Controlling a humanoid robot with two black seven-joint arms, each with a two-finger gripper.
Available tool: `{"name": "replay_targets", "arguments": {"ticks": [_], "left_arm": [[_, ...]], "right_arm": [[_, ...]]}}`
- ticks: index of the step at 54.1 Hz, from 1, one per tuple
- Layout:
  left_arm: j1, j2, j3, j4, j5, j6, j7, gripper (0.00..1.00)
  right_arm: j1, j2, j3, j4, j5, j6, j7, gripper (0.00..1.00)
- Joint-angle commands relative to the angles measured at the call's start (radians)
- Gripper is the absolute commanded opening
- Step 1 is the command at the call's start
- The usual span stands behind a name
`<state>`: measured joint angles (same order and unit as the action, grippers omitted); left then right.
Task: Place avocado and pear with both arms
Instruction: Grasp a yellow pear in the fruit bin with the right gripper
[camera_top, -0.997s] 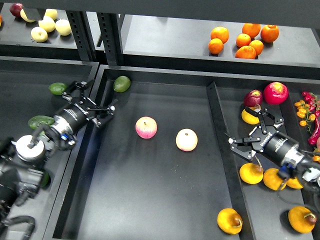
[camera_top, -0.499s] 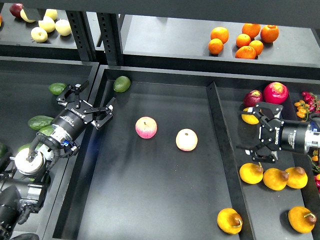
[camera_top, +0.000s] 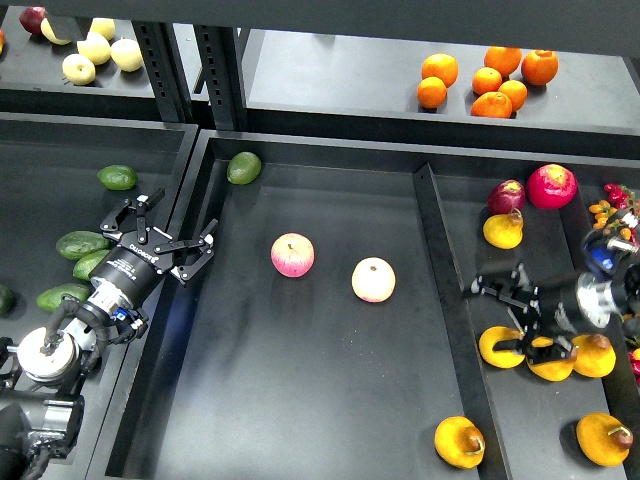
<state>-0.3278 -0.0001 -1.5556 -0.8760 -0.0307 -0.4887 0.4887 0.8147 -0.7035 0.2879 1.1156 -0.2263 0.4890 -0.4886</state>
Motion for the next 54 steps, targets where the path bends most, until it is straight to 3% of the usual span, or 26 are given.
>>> {"name": "replay_targets", "arguments": {"ticks": [1, 15, 54], "left_arm": [[0.007, 0.000, 0.008, 0.002, 0.002, 0.000, 0.000, 0.99], [0.007, 0.000, 0.014, 0.005, 0.005, 0.000, 0.000, 0.99], [0.007, 0.000, 0.015, 0.002, 0.005, 0.000, 0.000, 0.99]], "right_arm": [[-0.009, 0.031, -0.061, 0.003, -0.097, 0.000, 0.000, 1.00], [-0.011, 0.078, -0.130, -0.003, -0.252, 0.000, 0.000, 1.00], [-0.058, 0.163, -0.243, -0.010, -0.274, 0.000, 0.000, 0.98]]}}
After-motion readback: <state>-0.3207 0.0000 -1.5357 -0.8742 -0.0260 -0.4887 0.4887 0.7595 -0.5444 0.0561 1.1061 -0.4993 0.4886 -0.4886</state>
